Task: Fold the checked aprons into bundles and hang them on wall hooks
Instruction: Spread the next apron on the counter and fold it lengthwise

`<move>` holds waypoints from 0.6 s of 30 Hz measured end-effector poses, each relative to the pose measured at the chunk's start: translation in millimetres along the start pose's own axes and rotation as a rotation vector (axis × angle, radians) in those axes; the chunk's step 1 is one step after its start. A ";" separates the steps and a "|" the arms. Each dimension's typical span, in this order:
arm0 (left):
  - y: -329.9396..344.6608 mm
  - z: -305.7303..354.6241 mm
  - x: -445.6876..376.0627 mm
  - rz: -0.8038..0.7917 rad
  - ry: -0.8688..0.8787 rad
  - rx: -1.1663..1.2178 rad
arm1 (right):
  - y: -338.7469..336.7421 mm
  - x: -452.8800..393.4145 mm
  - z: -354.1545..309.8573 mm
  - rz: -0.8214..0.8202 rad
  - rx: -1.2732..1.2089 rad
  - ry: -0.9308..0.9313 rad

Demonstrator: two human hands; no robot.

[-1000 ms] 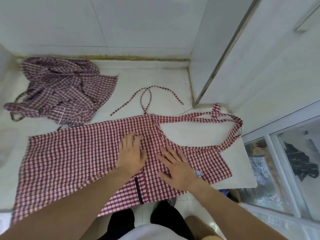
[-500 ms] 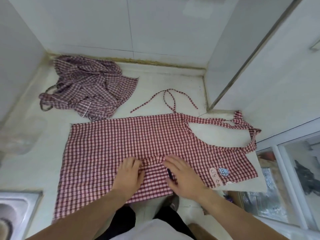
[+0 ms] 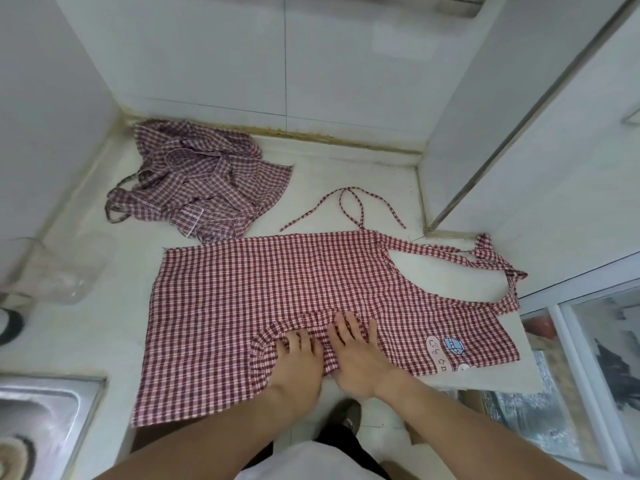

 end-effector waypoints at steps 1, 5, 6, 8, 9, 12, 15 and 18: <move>-2.5 -2.1 -2.1 0.012 -0.012 0.010 | -2.5 -1.6 1.3 0.051 -0.053 -0.010; -12.0 -12.0 -8.5 0.064 0.021 0.052 | -7.6 6.6 9.0 0.426 -0.098 -0.160; -15.1 -14.9 -8.3 0.076 0.030 0.058 | -4.4 8.9 8.3 0.450 -0.066 -0.189; -18.4 -18.6 -5.9 0.095 0.056 0.033 | 4.0 9.7 10.9 0.390 -0.038 -0.205; -17.5 -19.8 -4.6 0.096 0.076 0.015 | 8.2 7.7 14.0 0.352 -0.026 -0.199; -6.1 -28.3 0.4 0.090 0.153 -0.023 | 14.3 2.2 26.7 0.296 0.035 -0.113; 1.2 -47.9 9.7 0.122 0.182 0.014 | 1.5 6.0 33.3 0.316 -0.027 -0.085; -2.7 -72.6 18.4 0.146 0.089 0.145 | -17.6 6.0 36.4 0.193 -0.262 0.016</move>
Point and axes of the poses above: each hand's wrist, its own x-axis away from the middle knuckle, its own y-axis out of the palm, z = x × y, the point moved 4 cm from there along -x, towards the middle knuckle, and after that the axes turned 15 degrees about y, right-handed, at the moved point
